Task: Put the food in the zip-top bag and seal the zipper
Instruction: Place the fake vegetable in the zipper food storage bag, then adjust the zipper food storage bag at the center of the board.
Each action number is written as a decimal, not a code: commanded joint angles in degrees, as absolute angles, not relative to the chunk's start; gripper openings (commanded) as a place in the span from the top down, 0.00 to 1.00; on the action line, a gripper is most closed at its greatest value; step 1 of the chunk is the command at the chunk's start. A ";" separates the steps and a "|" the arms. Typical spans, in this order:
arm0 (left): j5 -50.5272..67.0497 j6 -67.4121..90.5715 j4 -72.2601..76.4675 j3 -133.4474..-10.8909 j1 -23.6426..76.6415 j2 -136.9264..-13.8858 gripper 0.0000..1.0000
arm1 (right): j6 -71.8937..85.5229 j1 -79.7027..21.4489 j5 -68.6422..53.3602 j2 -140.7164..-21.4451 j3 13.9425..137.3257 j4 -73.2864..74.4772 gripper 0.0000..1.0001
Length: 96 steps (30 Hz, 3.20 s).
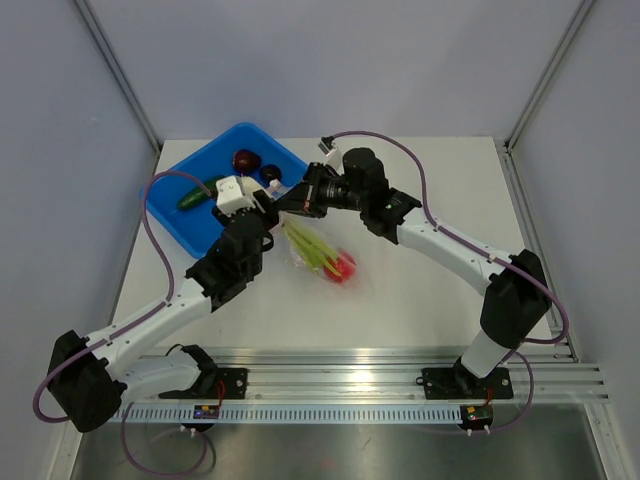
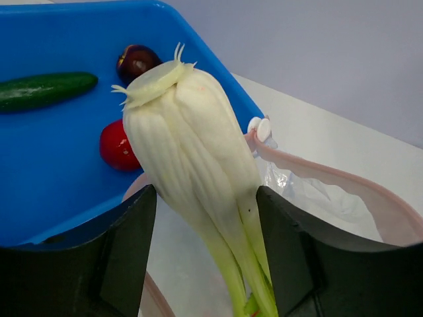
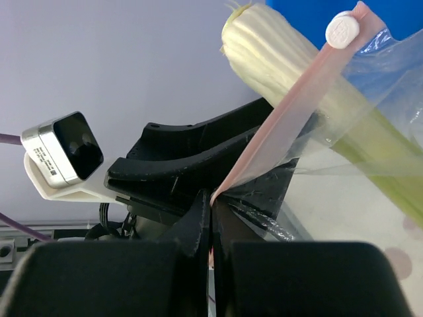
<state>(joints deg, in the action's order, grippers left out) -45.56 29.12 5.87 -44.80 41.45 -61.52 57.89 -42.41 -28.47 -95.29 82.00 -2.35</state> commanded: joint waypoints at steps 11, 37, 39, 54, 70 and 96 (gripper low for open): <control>-40.43 27.07 -5.27 -51.06 41.84 -55.55 0.29 | 59.50 -43.77 -31.03 -92.11 80.07 -8.44 1.00; -10.24 40.42 -38.67 -67.33 18.75 -57.12 0.37 | 58.80 -43.77 -30.94 -90.27 78.49 -9.05 1.00; -0.41 41.65 -38.59 -65.75 14.07 -57.83 0.35 | 58.36 -43.77 -30.50 -89.74 78.31 -8.35 1.00; 15.20 43.77 -39.99 -63.81 13.01 -62.76 0.32 | 57.04 -43.77 -29.53 -89.30 78.40 -6.59 1.00; 15.39 41.57 -41.75 -59.07 13.01 -60.38 0.52 | 57.31 -43.59 -29.36 -90.09 78.49 -6.77 1.00; 27.24 31.02 -37.10 -80.00 13.27 -61.79 1.00 | 40.69 -41.75 -22.68 -88.24 89.05 16.18 1.00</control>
<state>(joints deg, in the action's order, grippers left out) 21.37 32.62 -39.62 -83.99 13.30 -61.84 42.57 -41.95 -24.47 -90.24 91.92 15.16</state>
